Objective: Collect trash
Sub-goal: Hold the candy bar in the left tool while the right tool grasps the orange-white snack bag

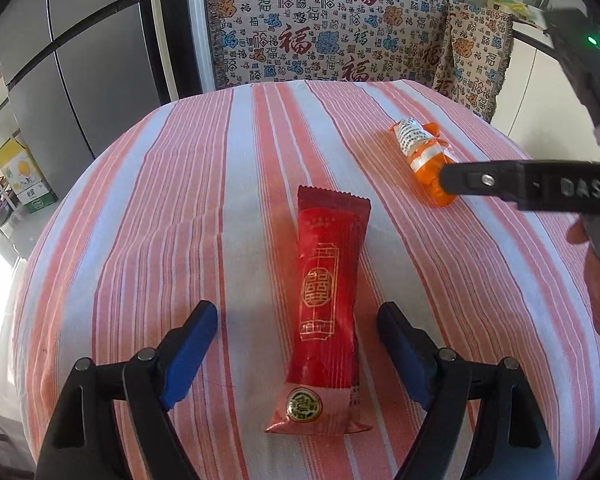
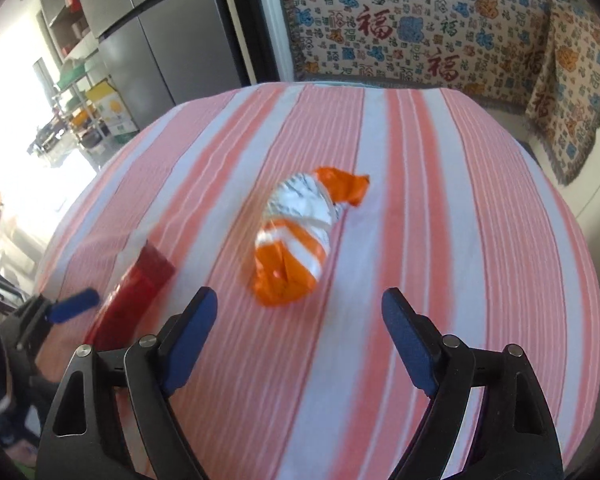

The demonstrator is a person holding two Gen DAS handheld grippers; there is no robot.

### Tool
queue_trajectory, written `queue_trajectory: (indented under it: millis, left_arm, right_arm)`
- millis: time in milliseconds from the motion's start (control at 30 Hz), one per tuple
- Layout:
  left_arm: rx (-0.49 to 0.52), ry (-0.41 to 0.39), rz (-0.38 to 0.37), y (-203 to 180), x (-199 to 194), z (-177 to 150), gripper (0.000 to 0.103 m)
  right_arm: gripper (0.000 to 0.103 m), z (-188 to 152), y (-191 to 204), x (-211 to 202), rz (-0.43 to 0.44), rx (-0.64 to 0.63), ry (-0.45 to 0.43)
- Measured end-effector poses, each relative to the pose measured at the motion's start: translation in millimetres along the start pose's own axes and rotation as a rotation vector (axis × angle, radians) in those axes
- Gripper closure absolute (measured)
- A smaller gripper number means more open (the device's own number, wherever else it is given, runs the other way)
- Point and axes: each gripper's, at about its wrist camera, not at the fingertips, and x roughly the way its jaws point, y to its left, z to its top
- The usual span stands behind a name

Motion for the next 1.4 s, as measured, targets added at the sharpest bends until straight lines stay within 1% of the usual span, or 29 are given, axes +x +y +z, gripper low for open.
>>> queue_trajectory:
  millis: [100,133,200,233,333,433,500,567,633,700,767,800,867,1000,1067,1167,1267,1400]
  left_arm:
    - [0.001,0.0,0.0,0.3,0.1,0.2,0.018]
    - [0.0,0.0,0.0,0.2,0.5,0.6,0.018]
    - [0.001,0.0,-0.001,0.5,0.2,0.4,0.018]
    - [0.0,0.0,-0.001,0.4,0.6,0.6,0.018]
    - [0.001,0.0,-0.001,0.6,0.7,1.0,0.018]
    - [0.001,0.0,0.0,0.3,0.6,0.8,0.018]
    - [0.001,0.0,0.0,0.3,0.4,0.7,0.018]
    - [0.001,0.0,0.0,0.2,0.5,0.7,0.018]
    - [0.002,0.0,0.001,0.3,0.4,0.7,0.018]
    - [0.002,0.0,0.002,1.4,-0.1,0.5,0.018]
    - [0.002,0.0,0.001,1.5,-0.1,0.7,0.018]
    - [0.0,0.0,-0.001,1.5,-0.2,0.6,0.018]
    - [-0.001,0.002,-0.012,3.7,-2.4,-1.6,0.018]
    - [0.049,0.007,-0.063,7.7,-13.9,-13.8,0.018]
    - [0.067,0.018,-0.078,10.5,-19.9,-18.3,0.018]
    - [0.074,0.025,-0.103,10.4,-24.9,-14.3,0.018]
    - [0.089,0.037,-0.096,4.0,-23.6,-2.8,0.018]
    - [0.097,0.081,-0.08,-0.8,-14.4,6.5,0.021]
  right_arm:
    - [0.026,6.9,3.1,23.3,-0.035,-0.009,0.028]
    - [0.033,5.8,2.7,28.6,-0.044,-0.017,0.037]
    - [0.047,1.0,2.0,24.6,-0.061,-0.054,0.001]
    - [0.059,-2.7,1.0,21.7,-0.074,-0.072,-0.002]
    - [0.059,-25.0,-3.3,5.5,-0.05,-0.119,-0.005]
    - [0.059,-63.5,5.5,-19.5,-0.026,-0.194,-0.012]
    - [0.059,-91.5,9.8,-36.0,-0.015,-0.231,-0.017]
    - [0.058,-113.7,9.8,-49.2,-0.009,-0.235,-0.031]
    - [0.056,-126.5,6.4,-57.7,-0.005,-0.217,-0.039]
    - [0.052,-134.2,1.8,-61.9,0.0,-0.196,-0.044]
    - [0.038,-138.5,-3.8,-64.3,-0.007,-0.182,-0.051]
    - [0.034,-140.3,-6.9,-65.2,-0.01,-0.172,-0.05]
    - [0.021,-143.3,-12.9,-67.3,-0.009,-0.152,-0.039]
    - [0.02,-150.4,-22.7,-79.5,0.009,-0.128,-0.003]
    - [0.019,-149.9,-29.7,-85.3,0.024,-0.105,0.012]
    - [0.019,-139.5,-33.8,-91.4,0.046,-0.07,0.02]
    - [0.019,-121.0,-28.6,-92.4,0.051,-0.053,0.028]
    - [0.019,-96.3,-17.2,-81.7,0.056,-0.037,0.064]
